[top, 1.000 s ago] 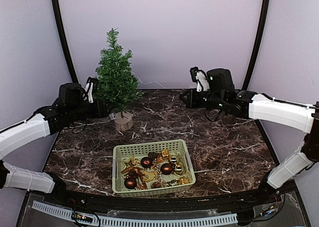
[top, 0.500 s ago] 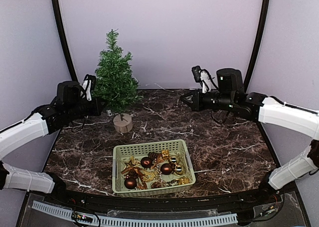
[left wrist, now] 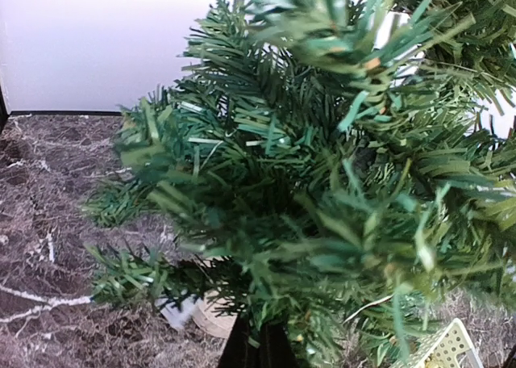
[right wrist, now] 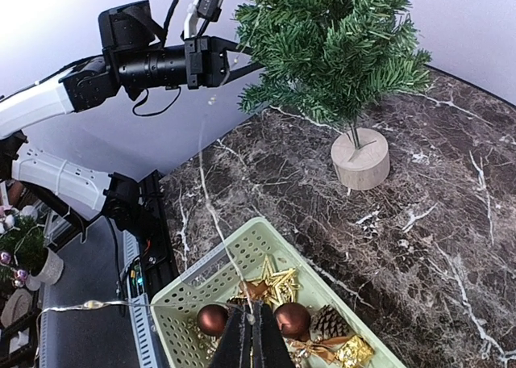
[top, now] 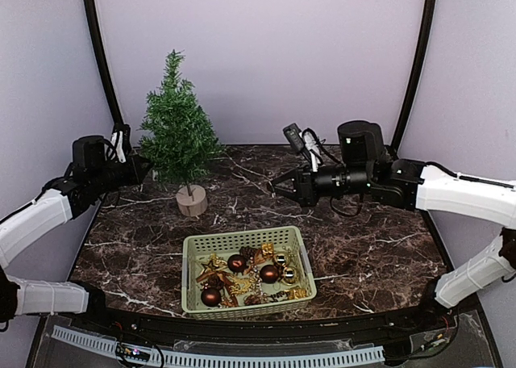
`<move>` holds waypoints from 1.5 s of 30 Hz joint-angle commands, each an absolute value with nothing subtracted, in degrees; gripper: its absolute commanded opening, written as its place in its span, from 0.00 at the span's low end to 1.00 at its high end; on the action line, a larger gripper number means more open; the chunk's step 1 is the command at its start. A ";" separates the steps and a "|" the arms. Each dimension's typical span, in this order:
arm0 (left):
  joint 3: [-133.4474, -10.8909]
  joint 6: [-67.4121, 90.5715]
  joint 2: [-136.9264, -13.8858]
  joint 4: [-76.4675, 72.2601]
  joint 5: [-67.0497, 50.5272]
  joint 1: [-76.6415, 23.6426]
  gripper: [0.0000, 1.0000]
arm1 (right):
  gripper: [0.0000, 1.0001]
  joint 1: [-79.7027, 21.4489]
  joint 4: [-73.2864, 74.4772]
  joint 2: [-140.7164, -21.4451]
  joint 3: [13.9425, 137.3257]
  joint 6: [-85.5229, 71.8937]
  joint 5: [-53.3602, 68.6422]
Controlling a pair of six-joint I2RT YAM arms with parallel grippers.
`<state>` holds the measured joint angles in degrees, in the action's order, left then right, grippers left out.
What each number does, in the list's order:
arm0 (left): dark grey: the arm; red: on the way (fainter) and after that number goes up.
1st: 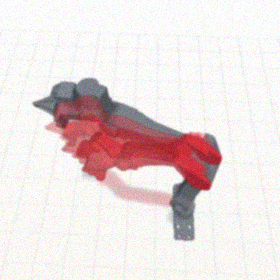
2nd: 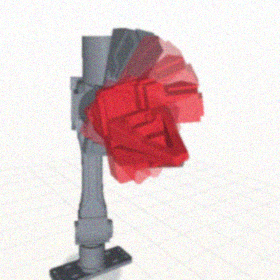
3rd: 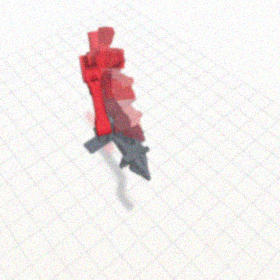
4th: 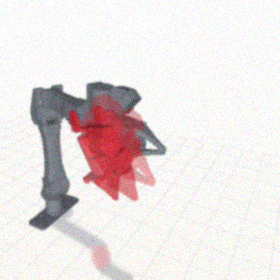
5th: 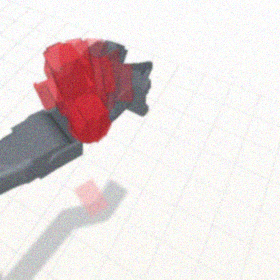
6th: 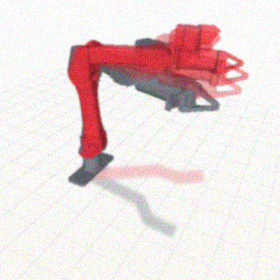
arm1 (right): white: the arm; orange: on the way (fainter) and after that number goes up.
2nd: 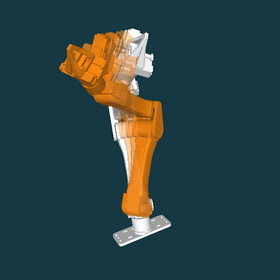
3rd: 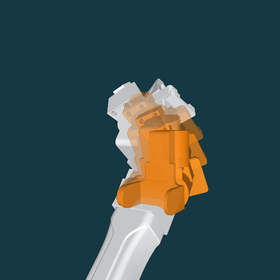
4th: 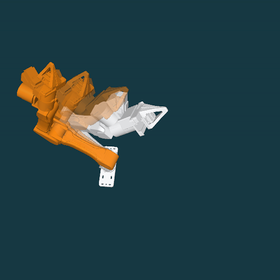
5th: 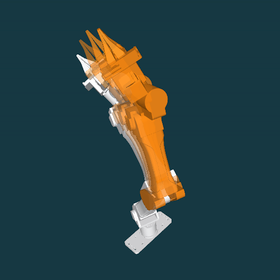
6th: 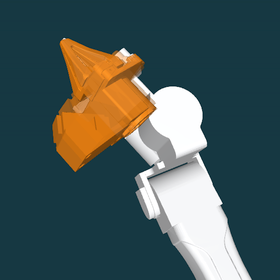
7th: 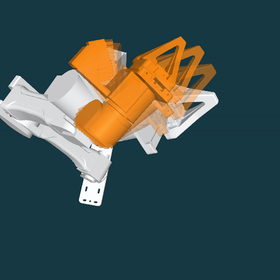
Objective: Decorate the small christmas tree
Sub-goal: Wrap the side of the string light in the gap of the branches.
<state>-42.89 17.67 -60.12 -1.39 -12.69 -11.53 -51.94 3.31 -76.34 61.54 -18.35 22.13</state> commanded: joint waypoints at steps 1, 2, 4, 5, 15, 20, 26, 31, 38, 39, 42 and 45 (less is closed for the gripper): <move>-43.08 15.93 -62.44 -6.96 -17.50 -9.31 0.00 | 0.00 -52.13 -2.33 -79.27 63.12 -22.72 15.32; -43.22 15.63 -63.11 -7.21 -17.67 -8.72 0.00 | 0.00 -52.04 -2.44 -80.16 63.71 -23.72 13.45; -43.58 15.10 -64.01 -7.63 -17.82 -8.17 0.00 | 0.00 -51.76 -2.39 -81.93 64.98 -25.41 9.78; -43.70 15.02 -64.22 -7.82 -17.59 -7.82 0.00 | 0.00 -51.21 -2.30 -83.32 65.60 -26.40 8.30; -44.99 13.57 -59.36 -1.52 -15.93 -7.51 0.58 | 0.00 -45.96 -4.91 -89.05 69.63 -30.78 7.45; -42.28 18.79 -55.12 0.57 -19.03 -8.01 0.67 | 0.00 -43.92 -4.82 -91.86 70.48 -31.39 7.54; -38.23 24.19 -56.30 -2.82 -20.51 -13.51 0.75 | 0.00 -42.66 -5.44 -93.43 70.32 -32.04 8.24; -39.42 24.46 -61.43 -3.69 -18.05 -16.45 0.78 | 0.00 -42.62 -5.26 -92.63 69.61 -31.99 7.69; -39.64 23.89 -61.93 -5.28 -17.18 -16.96 0.36 | 0.00 -42.54 -4.00 -89.65 67.35 -31.25 4.50; -39.57 23.68 -61.82 -4.95 -16.62 -16.96 0.32 | 0.00 -42.50 -3.63 -89.20 67.06 -30.97 3.94; -39.47 22.65 -61.24 -4.01 -15.77 -16.96 0.14 | 0.00 -42.36 -2.09 -87.95 66.59 -30.07 2.74; -39.74 21.88 -61.00 -3.31 -15.98 -16.96 0.01 | 0.00 -42.34 -0.44 -85.73 65.88 -29.03 1.83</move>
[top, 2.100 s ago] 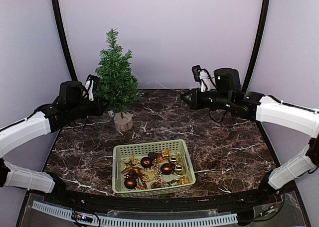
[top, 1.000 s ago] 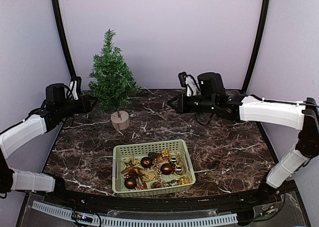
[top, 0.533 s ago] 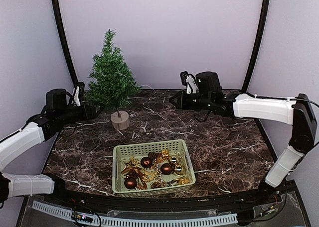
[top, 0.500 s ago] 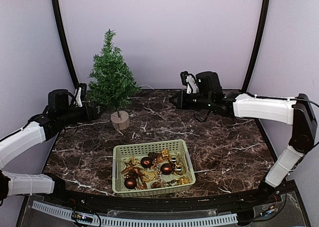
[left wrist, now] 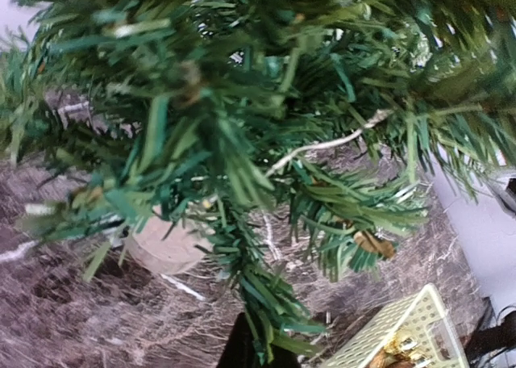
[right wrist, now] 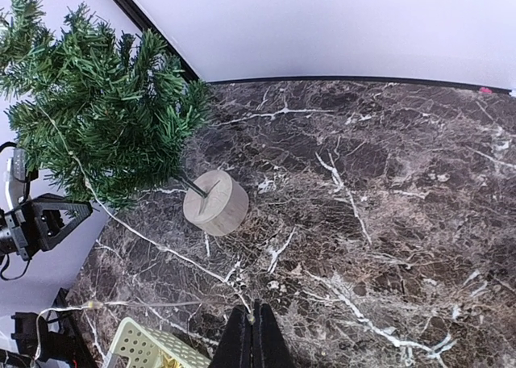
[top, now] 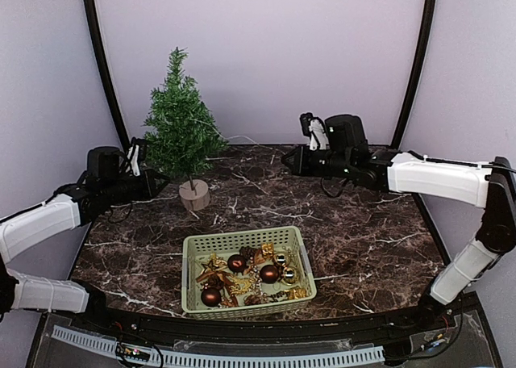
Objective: Decorate the small christmas tree
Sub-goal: Wrap the side of the string light in the gap of the branches.
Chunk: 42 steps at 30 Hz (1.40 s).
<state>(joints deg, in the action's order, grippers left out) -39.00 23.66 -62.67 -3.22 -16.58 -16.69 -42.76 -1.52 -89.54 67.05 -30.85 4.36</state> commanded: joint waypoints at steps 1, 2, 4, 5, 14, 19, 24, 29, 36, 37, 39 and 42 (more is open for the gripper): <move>-39.82 20.98 -61.04 -3.28 -16.92 -16.96 0.00 | 0.00 -42.36 -0.24 -84.64 65.46 -28.38 1.72; -40.10 20.29 -61.15 -3.19 -17.69 -16.96 0.00 | 0.00 -42.36 -0.26 -83.50 64.93 -27.94 1.60; -41.07 17.92 -61.98 -2.38 -20.09 -16.96 0.00 | 0.00 -42.36 2.00 -80.98 63.80 -26.89 1.57; -41.45 16.37 -62.85 -1.98 -21.46 -16.96 0.00 | 0.00 -42.36 2.71 -79.68 63.36 -26.15 1.82; -47.94 9.35 -67.72 -0.34 -28.87 -18.66 0.00 | 0.00 -42.45 6.81 -68.32 59.46 -21.44 7.83; -50.79 8.23 -70.13 -0.33 -33.63 -19.86 0.00 | 0.00 -42.45 7.53 -64.37 58.25 -20.07 10.30; -50.45 9.21 -70.35 -2.41 -37.33 -20.56 0.00 | 0.00 -42.45 6.96 -61.24 57.57 -19.85 11.81; -50.18 10.33 -69.49 -4.43 -39.28 -20.57 0.00 | 0.00 -42.48 6.43 -59.59 57.70 -19.82 11.99; -49.48 10.84 -68.46 -4.83 -37.27 -20.57 0.00 | 0.00 -42.52 5.35 -60.47 57.84 -19.84 12.12; -49.31 11.09 -68.07 -5.01 -36.48 -20.57 0.00 | 0.00 -42.54 5.14 -60.66 57.82 -19.93 12.27; -48.40 12.72 -67.06 -5.59 -31.33 -20.52 0.00 | 0.00 -42.52 4.75 -60.65 57.92 -19.97 12.31; -48.30 14.26 -67.09 -5.19 -26.54 -19.99 0.00 | 0.00 -42.54 4.75 -60.74 57.86 -19.95 11.99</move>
